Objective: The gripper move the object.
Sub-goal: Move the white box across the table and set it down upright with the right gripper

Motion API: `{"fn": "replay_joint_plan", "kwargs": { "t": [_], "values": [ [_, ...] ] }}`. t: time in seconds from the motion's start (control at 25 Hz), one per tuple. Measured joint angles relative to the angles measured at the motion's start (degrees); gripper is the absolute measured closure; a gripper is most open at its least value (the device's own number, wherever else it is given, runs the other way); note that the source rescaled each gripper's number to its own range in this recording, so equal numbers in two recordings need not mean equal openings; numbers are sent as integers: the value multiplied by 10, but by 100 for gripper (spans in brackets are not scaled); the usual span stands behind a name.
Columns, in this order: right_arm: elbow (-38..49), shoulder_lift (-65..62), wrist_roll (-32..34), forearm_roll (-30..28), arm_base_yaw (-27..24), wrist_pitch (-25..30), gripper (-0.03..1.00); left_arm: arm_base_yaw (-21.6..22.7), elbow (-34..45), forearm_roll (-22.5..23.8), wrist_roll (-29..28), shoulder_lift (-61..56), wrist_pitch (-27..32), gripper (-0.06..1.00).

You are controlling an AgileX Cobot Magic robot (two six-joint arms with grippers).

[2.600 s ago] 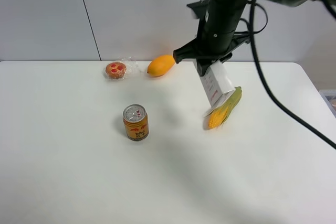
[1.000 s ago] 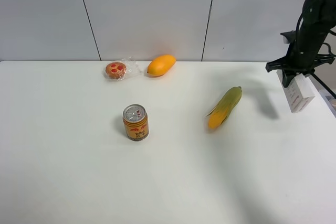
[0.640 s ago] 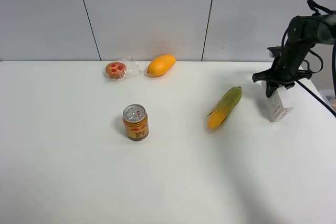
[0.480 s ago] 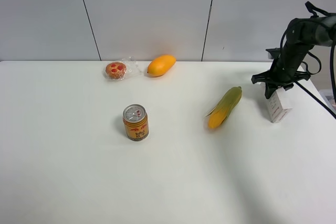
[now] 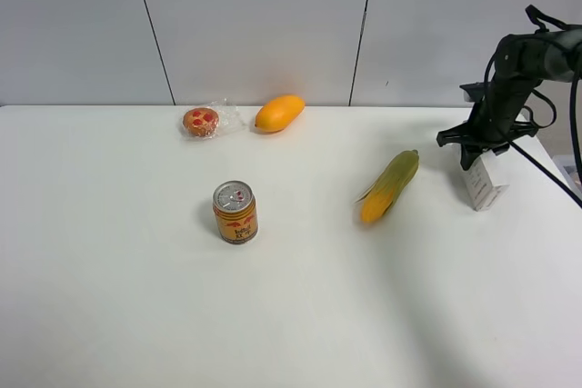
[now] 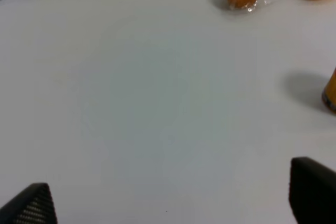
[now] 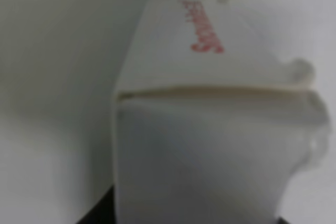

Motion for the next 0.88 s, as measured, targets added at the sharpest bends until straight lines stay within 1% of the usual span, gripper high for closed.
{"fn": "replay_joint_plan", "kwargs": {
  "t": [0.36,0.4,0.44,0.48,0.56,0.6,0.64,0.72,0.88],
  "values": [
    [-2,9,0,-5,0,-11,96,0,0,0,0,0,0,-6],
    [-2,10,0,-5,0,-14,91,0,0,0,0,0,0,-6],
    [-2,12,0,-9,0,-20,80,0,0,0,0,0,0,-6],
    [-1,15,0,-14,0,-22,67,0,0,0,0,0,0,-6],
    [0,19,6,-20,0,-20,28,0,0,0,0,0,0,-6],
    [0,19,12,-22,0,-20,17,0,0,0,0,0,0,-6],
    [0,19,17,-24,0,-20,9,0,0,0,0,0,0,-6],
    [0,19,24,-24,0,-15,1,0,0,0,0,0,0,-6],
    [0,18,26,-24,0,-6,-2,0,0,0,0,0,0,-6]
  ]
}}
